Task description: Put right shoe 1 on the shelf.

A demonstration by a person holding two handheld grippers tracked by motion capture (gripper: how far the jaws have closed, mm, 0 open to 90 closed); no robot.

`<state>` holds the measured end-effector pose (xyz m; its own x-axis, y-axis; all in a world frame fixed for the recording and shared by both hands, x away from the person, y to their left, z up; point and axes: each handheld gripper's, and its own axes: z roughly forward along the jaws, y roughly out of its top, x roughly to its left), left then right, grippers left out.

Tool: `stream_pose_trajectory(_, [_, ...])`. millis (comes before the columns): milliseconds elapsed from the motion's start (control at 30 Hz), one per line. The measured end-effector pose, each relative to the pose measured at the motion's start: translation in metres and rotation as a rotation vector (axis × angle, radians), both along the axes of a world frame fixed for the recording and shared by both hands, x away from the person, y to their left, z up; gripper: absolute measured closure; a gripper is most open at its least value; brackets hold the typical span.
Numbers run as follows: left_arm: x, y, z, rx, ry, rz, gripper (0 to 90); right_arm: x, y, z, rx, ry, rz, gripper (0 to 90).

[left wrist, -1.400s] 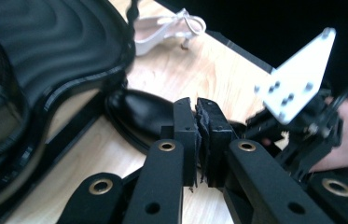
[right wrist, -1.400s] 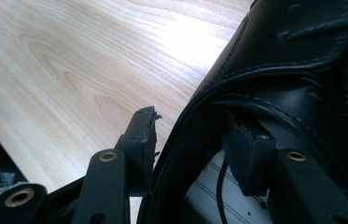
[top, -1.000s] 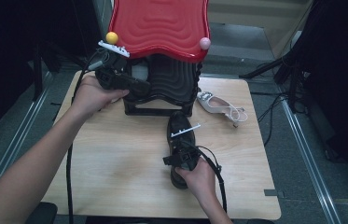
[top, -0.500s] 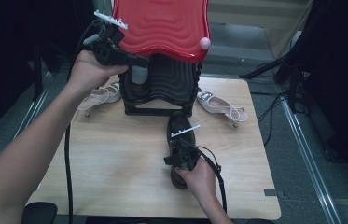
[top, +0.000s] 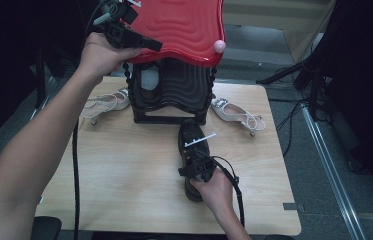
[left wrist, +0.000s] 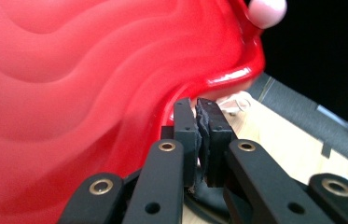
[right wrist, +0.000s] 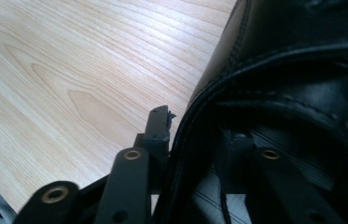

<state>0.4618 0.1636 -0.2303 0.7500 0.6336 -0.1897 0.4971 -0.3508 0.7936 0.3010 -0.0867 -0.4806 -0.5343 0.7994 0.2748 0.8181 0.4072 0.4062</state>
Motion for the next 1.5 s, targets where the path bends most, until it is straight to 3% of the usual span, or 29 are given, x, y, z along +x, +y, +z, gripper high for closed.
stream_pose_trajectory(400, [0.012,-0.004,-0.002,0.04,0.0,0.046,87.3,0.001,-0.012,0.004,0.016,0.008,0.001,82.0])
stream_pose_trajectory(967, [0.017,-0.007,-0.004,0.062,-0.001,0.06,87.7,0.007,-0.047,0.023,0.133,-0.008,-0.026,87.8])
stream_pose_trajectory(1233, [0.016,-0.007,-0.004,0.061,0.001,0.062,87.9,0.006,-0.056,0.035,0.203,0.003,-0.01,87.7])
stream_pose_trajectory(1500, [0.016,-0.007,-0.004,0.062,0.009,0.065,87.9,0.001,-0.061,0.053,0.249,-0.015,0.01,87.7])
